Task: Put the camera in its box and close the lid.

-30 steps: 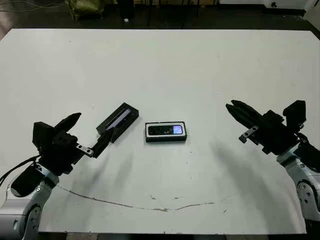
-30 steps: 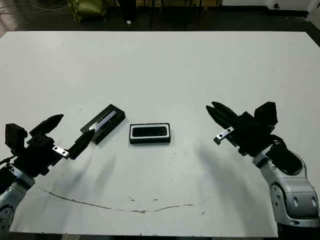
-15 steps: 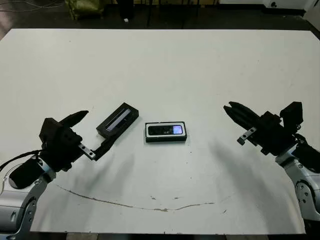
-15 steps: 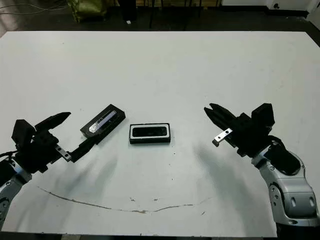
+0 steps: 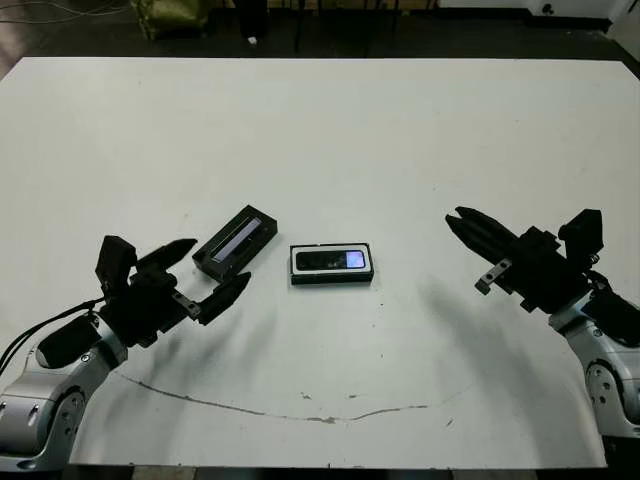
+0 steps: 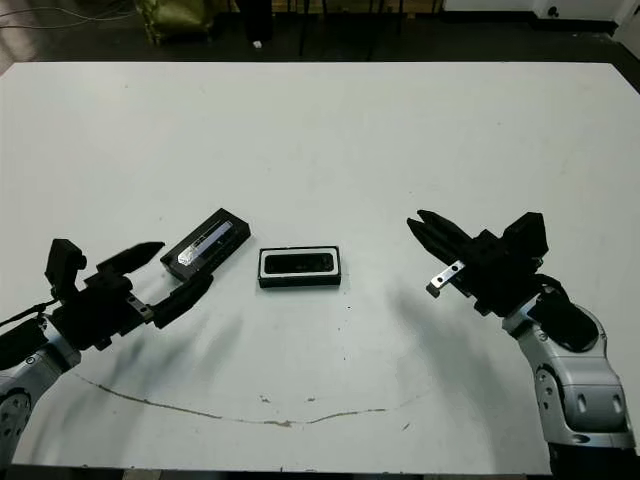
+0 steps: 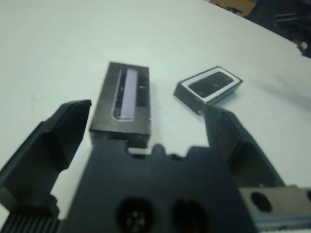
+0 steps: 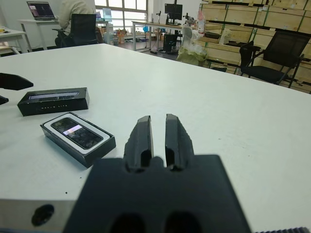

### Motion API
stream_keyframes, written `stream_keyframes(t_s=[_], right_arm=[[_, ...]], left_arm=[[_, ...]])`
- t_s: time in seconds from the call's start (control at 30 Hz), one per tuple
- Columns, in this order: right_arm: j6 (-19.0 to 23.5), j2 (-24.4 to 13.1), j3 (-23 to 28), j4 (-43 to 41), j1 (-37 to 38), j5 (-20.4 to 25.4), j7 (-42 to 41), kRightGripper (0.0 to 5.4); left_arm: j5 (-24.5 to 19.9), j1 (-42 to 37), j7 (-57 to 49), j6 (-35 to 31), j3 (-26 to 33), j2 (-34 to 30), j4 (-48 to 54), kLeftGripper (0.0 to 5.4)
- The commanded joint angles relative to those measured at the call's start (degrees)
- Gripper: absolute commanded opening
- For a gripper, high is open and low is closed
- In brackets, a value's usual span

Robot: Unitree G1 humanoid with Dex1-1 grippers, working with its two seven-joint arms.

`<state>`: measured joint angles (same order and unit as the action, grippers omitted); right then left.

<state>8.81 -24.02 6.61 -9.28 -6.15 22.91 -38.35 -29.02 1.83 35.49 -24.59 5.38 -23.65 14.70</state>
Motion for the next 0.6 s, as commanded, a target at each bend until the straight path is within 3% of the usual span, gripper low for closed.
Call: stream_keyframes(t_s=[0.03,0.33,0.6], right_arm=[[0.26,-0.33,-0.27,0.36,0.42,-0.34,-0.17,0.0],[0.69,-0.23,-0.63,-0.05,0.41,-0.48,0.15,0.0],[2.07,-0.37,-0.51,-1.13,0.91,-0.4,1.01,0.0]], left_arm=[[1.33,0.24,-1.04,0.16,-0.2,0.12,-0.93,5.37],[8.66,0.54,-5.57,4.25,-1.46,0.53,-0.74,5.37],[9.7,0.53,-6.63,4.12,-1.57,0.7,0.07,5.37]])
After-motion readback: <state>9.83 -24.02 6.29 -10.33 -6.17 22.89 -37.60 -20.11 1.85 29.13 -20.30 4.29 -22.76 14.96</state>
